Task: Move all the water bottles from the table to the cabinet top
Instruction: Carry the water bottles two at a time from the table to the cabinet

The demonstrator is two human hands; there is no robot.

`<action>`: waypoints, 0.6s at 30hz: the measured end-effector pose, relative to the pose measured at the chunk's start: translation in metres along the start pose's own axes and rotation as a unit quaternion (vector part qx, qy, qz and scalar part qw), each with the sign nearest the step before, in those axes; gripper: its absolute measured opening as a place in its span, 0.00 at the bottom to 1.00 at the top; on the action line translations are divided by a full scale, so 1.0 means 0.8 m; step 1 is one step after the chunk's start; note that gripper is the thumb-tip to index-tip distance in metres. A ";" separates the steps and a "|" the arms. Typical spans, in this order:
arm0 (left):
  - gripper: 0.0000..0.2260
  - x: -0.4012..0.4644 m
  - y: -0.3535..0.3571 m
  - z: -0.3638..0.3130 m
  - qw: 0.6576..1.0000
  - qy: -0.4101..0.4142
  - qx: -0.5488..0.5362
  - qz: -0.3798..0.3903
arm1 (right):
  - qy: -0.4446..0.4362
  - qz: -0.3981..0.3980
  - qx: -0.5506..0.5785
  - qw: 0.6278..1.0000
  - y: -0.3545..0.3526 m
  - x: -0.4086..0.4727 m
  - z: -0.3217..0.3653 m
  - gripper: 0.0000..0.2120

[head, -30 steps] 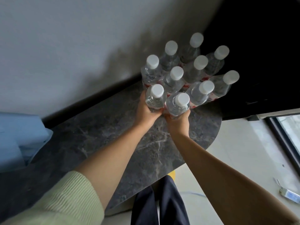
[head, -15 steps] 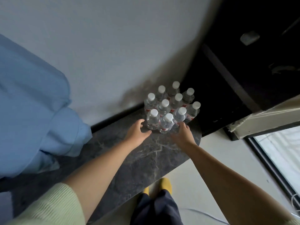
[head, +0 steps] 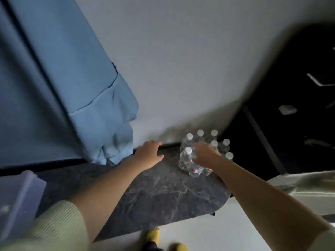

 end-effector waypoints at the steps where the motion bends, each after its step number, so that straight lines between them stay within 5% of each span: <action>1: 0.24 -0.008 -0.007 0.005 1.000 -0.021 -0.009 -0.015 | -0.032 0.001 -0.017 0.999 -0.008 0.005 0.011 0.21; 10: 0.23 -0.116 -0.002 0.074 0.979 -0.169 -0.091 -0.073 | -0.247 0.024 -0.112 0.962 0.001 0.008 0.124 0.20; 18: 0.21 -0.288 0.001 0.219 0.915 -0.333 -0.172 -0.152 | -0.398 0.066 -0.155 0.902 0.049 -0.026 0.313 0.20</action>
Point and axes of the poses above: each hand's wrist, its own x-axis towards the middle knuckle, its own y-axis out of the palm, z = x × y, the point moved 8 cm from there along x, towards the middle knuckle, and after that the axes turned 13 degrees about -y, right-handed, at the moved point
